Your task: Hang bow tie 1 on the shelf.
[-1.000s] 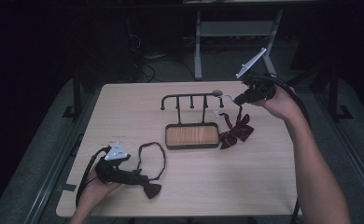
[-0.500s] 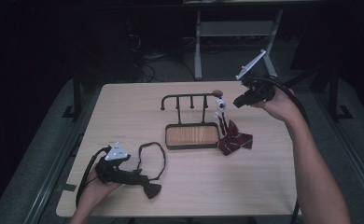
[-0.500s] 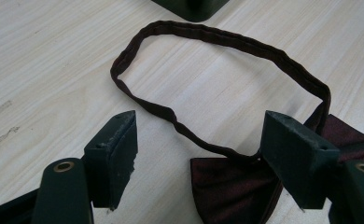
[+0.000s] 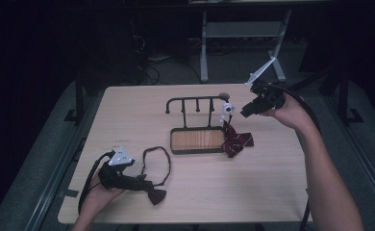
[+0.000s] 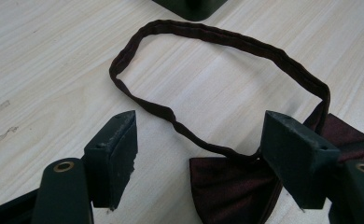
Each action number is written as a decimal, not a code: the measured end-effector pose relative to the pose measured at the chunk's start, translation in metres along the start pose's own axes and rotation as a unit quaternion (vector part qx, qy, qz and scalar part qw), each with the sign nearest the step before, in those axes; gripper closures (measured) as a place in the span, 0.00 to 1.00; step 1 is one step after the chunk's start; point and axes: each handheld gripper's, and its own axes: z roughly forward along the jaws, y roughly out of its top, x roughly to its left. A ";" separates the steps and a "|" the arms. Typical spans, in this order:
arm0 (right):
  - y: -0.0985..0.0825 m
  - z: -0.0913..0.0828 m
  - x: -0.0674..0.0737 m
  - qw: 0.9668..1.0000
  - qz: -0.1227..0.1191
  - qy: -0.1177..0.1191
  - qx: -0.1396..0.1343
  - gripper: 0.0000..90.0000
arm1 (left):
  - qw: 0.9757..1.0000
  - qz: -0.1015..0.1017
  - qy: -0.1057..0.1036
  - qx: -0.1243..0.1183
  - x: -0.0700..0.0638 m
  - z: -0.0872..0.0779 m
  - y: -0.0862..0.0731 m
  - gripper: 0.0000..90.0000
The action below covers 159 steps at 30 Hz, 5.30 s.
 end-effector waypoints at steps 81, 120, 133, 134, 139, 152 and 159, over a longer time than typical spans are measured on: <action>-0.100 0.067 0.039 0.998 0.019 0.056 0.005 0.57 | 1.000 -0.001 -0.005 0.007 -0.002 0.005 0.000 0.32; -0.139 0.080 0.071 0.999 0.032 0.027 -0.012 0.46 | 1.000 0.014 -0.008 0.026 0.006 0.007 0.025 0.46; -0.148 0.074 0.071 0.998 0.050 0.021 -0.035 0.45 | 0.999 0.015 0.001 0.051 0.025 0.017 0.050 0.51; -0.148 0.073 0.071 0.998 0.051 0.020 -0.036 0.44 | 0.998 0.016 0.002 0.061 0.028 0.021 0.052 0.52; -0.147 0.074 0.072 0.998 0.047 0.020 -0.037 0.44 | 0.996 0.012 0.006 0.084 0.038 0.031 0.058 0.56; -0.146 0.072 0.073 0.998 0.043 0.018 -0.038 0.44 | 0.991 -0.016 0.012 0.135 0.057 0.056 0.064 0.67; -0.145 0.071 0.074 0.998 0.042 0.016 -0.039 0.44 | 0.987 -0.031 0.011 0.156 0.064 0.065 0.061 0.73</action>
